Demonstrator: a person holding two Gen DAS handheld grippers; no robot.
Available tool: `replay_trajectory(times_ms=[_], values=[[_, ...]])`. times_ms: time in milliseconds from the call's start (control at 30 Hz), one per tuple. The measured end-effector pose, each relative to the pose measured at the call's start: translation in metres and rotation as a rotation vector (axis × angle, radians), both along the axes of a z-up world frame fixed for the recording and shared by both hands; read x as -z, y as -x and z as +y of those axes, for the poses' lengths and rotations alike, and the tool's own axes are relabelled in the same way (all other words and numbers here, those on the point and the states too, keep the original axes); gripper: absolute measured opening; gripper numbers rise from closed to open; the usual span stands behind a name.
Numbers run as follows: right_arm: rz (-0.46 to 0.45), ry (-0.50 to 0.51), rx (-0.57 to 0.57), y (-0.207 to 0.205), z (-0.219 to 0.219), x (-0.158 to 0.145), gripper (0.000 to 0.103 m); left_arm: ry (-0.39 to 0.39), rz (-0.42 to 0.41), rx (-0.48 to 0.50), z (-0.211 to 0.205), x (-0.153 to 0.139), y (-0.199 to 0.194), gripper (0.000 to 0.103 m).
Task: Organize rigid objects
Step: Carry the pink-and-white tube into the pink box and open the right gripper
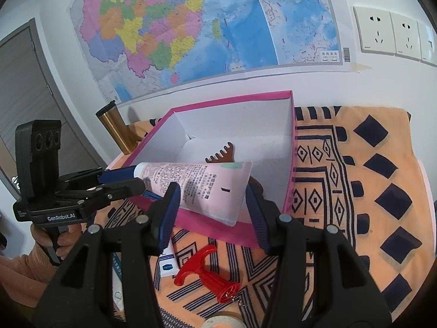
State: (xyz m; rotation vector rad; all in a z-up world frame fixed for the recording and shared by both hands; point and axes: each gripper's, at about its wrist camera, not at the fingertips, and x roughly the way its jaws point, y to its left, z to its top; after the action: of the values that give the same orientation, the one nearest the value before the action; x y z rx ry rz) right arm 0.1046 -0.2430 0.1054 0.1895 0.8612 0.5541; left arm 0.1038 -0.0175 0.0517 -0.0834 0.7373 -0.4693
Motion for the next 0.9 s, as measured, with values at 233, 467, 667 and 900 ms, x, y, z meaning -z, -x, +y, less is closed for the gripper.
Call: replay_trajectory(times_ms=[233, 467, 667, 900], values=[[0.018, 0.011, 0.003, -0.006, -0.001, 0.008, 0.052, -0.014, 0.011, -0.004, -0.003, 0.005, -0.005, 0.046], [0.037, 0.019, 0.006, -0.012, -0.002, 0.014, 0.052, -0.021, 0.029, -0.006, -0.005, 0.012, -0.012, 0.046], [0.055, 0.037, 0.008, -0.016, -0.001, 0.020, 0.052, -0.028, 0.048, -0.008, -0.006, 0.018, -0.017, 0.046], [0.070, 0.048, 0.008, -0.019, 0.000, 0.026, 0.052, -0.042, 0.071, -0.011, -0.007, 0.025, -0.023, 0.046]])
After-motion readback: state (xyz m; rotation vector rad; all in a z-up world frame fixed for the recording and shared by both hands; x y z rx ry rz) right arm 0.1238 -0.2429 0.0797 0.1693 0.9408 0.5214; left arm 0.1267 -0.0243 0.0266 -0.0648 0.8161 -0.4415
